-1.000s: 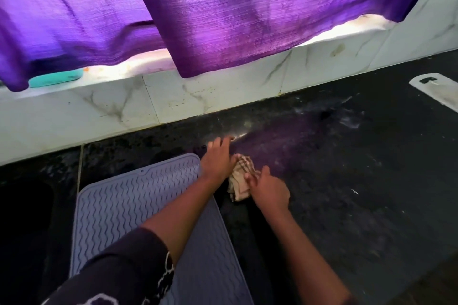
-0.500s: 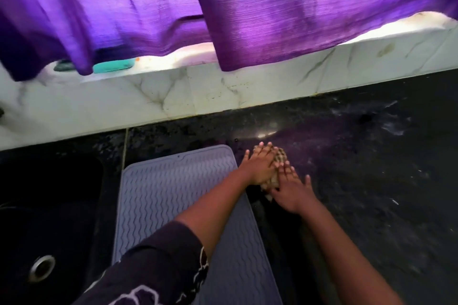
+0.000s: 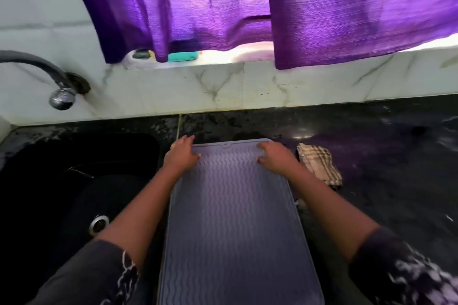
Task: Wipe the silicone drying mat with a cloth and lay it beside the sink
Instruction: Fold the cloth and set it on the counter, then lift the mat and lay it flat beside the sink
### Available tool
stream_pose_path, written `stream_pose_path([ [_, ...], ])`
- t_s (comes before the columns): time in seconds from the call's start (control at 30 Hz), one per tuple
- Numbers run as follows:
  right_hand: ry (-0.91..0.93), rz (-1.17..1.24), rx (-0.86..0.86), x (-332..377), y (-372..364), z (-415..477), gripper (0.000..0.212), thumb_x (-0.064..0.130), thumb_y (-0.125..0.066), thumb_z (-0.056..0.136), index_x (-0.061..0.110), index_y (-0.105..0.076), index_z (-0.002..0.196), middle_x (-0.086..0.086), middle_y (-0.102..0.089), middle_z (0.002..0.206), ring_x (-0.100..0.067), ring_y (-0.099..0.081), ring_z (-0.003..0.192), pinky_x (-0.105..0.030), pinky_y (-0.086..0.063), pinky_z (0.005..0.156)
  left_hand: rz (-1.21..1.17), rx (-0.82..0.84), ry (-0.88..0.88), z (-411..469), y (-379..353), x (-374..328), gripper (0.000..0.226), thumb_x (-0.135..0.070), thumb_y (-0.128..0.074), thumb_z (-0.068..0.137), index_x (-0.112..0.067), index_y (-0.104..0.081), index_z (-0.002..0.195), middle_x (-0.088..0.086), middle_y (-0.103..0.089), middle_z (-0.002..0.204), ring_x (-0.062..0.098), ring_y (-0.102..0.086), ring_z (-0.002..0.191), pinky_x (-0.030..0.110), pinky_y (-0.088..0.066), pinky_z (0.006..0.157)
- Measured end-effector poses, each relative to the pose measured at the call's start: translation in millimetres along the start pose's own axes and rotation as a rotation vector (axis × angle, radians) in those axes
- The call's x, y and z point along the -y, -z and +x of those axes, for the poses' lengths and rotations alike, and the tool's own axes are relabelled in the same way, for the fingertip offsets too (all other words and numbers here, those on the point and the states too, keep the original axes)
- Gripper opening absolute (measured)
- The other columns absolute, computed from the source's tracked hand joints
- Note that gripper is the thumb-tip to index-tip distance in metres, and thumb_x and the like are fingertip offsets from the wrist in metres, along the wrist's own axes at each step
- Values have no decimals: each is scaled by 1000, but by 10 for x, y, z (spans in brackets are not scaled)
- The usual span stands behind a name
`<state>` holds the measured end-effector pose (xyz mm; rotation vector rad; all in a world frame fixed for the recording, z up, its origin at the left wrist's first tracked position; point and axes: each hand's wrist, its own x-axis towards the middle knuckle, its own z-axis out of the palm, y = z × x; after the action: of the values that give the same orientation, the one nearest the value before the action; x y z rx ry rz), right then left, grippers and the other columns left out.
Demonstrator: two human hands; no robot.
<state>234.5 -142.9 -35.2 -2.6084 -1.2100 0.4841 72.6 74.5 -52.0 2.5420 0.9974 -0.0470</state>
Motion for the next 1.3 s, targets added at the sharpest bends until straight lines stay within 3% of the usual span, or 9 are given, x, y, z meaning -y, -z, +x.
stream_pose_path([
  [0.13, -72, -87, 109, 1, 27, 355, 70, 31, -62, 85, 14, -27, 143, -13, -32, 149, -33, -32, 134, -49, -35, 106, 123, 194, -42, 59, 47, 193, 84, -44, -63, 84, -11, -21, 148, 17, -23, 153, 34, -23, 141, 41, -23, 114],
  [0.33, -134, -283, 138, -5, 60, 523, 82, 45, -72, 73, 15, -34, 139, -14, -36, 141, -36, -32, 129, -48, -38, 99, 205, 89, -68, 60, 53, 165, 75, -48, -69, 77, -19, -40, 139, 14, -40, 135, 36, -36, 125, 46, -39, 101],
  [0.43, -122, -299, 79, 45, 70, 488, 70, 40, -73, 74, 16, -44, 133, -12, -47, 131, -32, -39, 122, -45, -41, 95, 74, 8, -75, 60, 97, 162, 65, -35, -75, 75, -16, -50, 132, 14, -53, 126, 33, -47, 120, 44, -43, 97],
  [0.53, -85, -304, -95, 95, 76, 388, 36, 22, -61, 86, 16, -56, 121, -12, -55, 120, -29, -48, 111, -40, -44, 88, -43, -92, -93, 17, 154, 173, 24, -22, -66, 82, -13, -70, 104, 15, -66, 101, 32, -62, 100, 41, -51, 81],
  [0.63, -79, -208, -188, 185, 229, 219, 22, 13, -54, 89, 14, -63, 108, -12, -61, 112, -29, -55, 102, -38, -45, 81, -155, -177, -107, -64, 259, 176, 16, -19, -61, 87, -8, -71, 93, 20, -62, 96, 34, -59, 94, 36, -45, 77],
  [0.73, -91, -122, -160, 347, 531, 43, 18, 13, -55, 88, 15, -63, 103, -10, -65, 106, -25, -58, 91, -32, -43, 71, -302, -158, -103, -215, 476, 198, 12, -20, -62, 87, -14, -65, 77, 8, -63, 78, 27, -62, 84, 30, -39, 66],
  [0.97, 79, -37, -228, 1038, 1664, -573, 18, 16, -62, 85, 13, -68, 102, -10, -66, 103, -21, -54, 89, -27, -38, 79, -597, -133, -257, -800, 1626, 228, 12, -14, -63, 87, -8, -68, 78, 6, -60, 68, 9, -50, 58, 24, -38, 55],
  [1.1, 184, 12, -398, 1589, 2300, -919, 19, 18, -65, 84, 14, -69, 101, -8, -62, 92, -19, -54, 88, -25, -36, 73, -685, -332, -358, -1220, 2558, 244, 7, -10, -62, 87, -7, -67, 83, -6, -61, 54, 2, -48, 47, 19, -38, 47],
  [1.3, 392, 238, -782, 2398, 2772, -1016, 13, 19, -64, 83, 14, -70, 93, -8, -65, 82, -15, -55, 78, -25, -39, 68, -619, -601, -488, -1717, 3726, 506, 13, -18, -65, 86, -19, -68, 73, -10, -62, 54, 3, -52, 51, 17, -43, 49],
])
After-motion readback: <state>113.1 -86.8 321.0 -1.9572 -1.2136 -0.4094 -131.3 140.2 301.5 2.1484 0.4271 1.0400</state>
